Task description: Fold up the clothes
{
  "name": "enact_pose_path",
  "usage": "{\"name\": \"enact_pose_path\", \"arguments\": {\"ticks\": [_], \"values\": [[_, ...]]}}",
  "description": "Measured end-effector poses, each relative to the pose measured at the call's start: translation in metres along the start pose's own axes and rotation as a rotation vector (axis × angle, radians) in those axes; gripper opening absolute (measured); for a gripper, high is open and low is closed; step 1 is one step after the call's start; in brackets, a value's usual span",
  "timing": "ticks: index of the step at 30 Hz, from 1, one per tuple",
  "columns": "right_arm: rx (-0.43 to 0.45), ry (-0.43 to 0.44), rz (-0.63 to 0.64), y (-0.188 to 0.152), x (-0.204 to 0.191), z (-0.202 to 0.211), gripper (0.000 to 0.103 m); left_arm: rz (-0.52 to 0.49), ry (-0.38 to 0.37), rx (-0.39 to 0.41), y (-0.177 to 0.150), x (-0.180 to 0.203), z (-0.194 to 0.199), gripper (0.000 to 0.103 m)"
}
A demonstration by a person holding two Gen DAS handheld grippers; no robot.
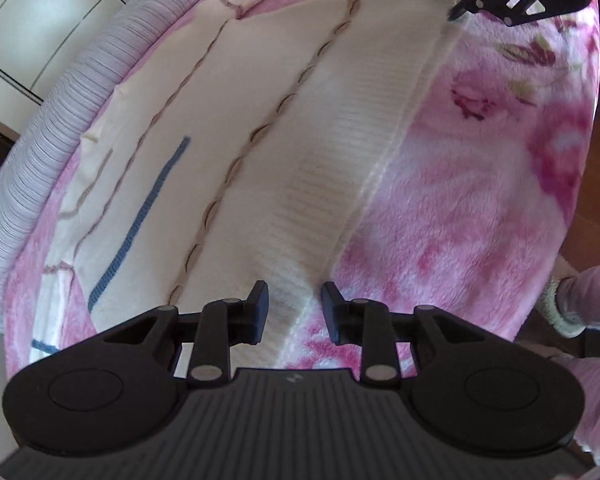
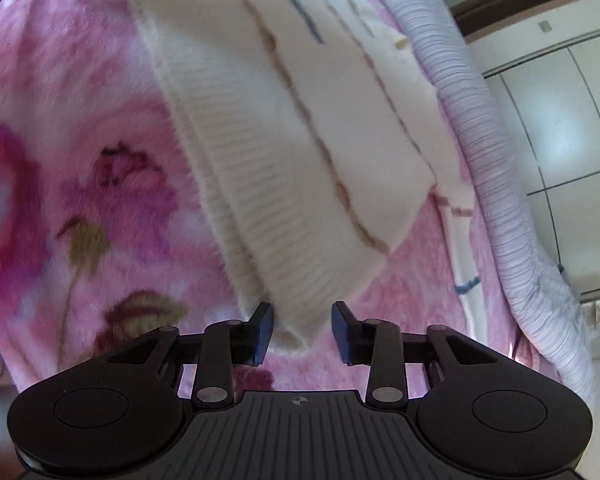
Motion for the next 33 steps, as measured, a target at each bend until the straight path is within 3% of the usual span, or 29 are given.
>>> {"name": "enact_pose_path", "arguments": {"ticks": [3,10,18,19,23,26,29,33], "values": [[-0.005,-0.001,-0.011,0.001,0.003,-0.001,0.020,0.015,-0.015,0.013,-0.001,-0.003,0.002,0.027],[0.015,-0.041,0.140,0.004,-0.018,0.004,0.020,0.070,-0.041,0.023,-0.001,-0.010,0.003,0.027],[0.029,-0.090,0.210,0.002,-0.023,-0.010,0.020,0.105,-0.054,0.026,-0.005,-0.008,0.004,0.027],[0.035,-0.071,0.162,0.004,-0.018,-0.009,0.000,0.111,-0.057,0.027,-0.006,-0.009,0.005,0.027],[0.077,-0.003,0.010,0.013,0.006,0.012,0.000,0.151,-0.076,0.052,-0.010,-0.016,0.015,0.021],[0.020,0.094,0.046,-0.006,-0.009,0.025,0.000,0.204,-0.099,0.026,-0.022,-0.019,0.015,0.018],[0.007,0.130,0.104,-0.017,-0.022,0.022,0.000,0.199,-0.109,0.016,-0.028,-0.025,0.017,0.018],[-0.055,0.254,0.022,-0.011,-0.013,0.025,0.006,0.269,-0.161,0.021,-0.034,-0.041,0.027,0.018]]}}
Point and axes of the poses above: each gripper's, at about its wrist camera, not at the fingertips, and z roughly against the way its jaws point, x to its right, y to its top, the point moved 10 cm from there along -z, roughly the way its jaws point, and after that the axes turned 5 degrees about -y, right-handed, at the moved point
